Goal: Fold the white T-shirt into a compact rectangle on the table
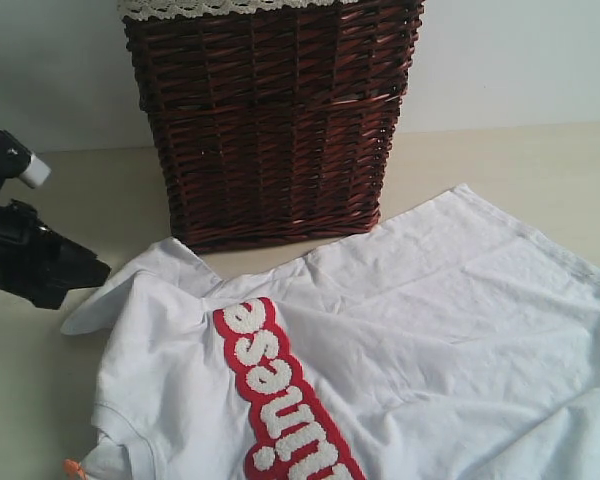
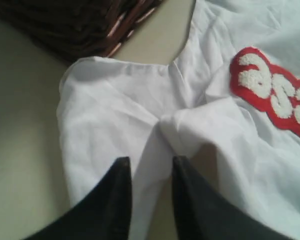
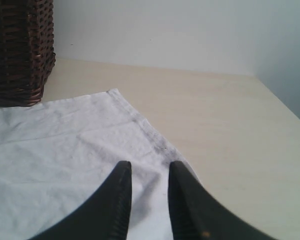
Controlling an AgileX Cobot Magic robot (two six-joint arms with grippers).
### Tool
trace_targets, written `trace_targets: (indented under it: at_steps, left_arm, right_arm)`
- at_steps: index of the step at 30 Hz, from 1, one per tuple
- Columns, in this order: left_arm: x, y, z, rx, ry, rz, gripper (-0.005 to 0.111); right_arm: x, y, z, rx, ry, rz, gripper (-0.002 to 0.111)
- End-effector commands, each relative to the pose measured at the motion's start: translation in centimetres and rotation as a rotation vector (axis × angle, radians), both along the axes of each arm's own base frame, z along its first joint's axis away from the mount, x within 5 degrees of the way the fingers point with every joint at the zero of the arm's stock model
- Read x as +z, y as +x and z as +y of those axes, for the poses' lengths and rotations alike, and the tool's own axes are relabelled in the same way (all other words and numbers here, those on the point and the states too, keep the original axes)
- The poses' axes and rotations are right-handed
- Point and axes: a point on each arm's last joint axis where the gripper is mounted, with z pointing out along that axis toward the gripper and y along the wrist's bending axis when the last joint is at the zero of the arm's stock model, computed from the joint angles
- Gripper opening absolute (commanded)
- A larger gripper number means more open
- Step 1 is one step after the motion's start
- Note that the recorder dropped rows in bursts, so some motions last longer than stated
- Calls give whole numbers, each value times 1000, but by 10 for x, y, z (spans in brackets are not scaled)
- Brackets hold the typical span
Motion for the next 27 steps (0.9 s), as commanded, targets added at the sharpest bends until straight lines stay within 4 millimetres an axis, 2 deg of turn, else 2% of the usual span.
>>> trace_targets:
  at_steps: [1, 7, 12, 15, 20, 25, 27]
  left_arm:
    - [-24, 28, -16, -16, -67, -26, 0]
    - [-50, 57, -25, 17, -19, -15, 0]
    - [-76, 59, -21, 5, 85, 8, 0]
    - [-85, 62, -12, 29, 203, -5, 0]
    - [-86, 81, 14, 179, 390, -69, 0]
    - [-77, 108, 36, 244, 431, -141, 0]
    - [-71, 117, 40, 214, 443, -179, 0]
  right_arm:
    - [-1, 0, 0, -3, -8, -9, 27]
    - [-1, 0, 0, -3, -8, -9, 27]
    - [-1, 0, 0, -3, -8, -9, 27]
    - [-1, 0, 0, -3, -8, -9, 27]
    - [-1, 0, 0, -3, -8, -9, 27]
    - [-1, 0, 0, -3, -8, -9, 27]
    - [-1, 0, 0, -3, -8, -9, 27]
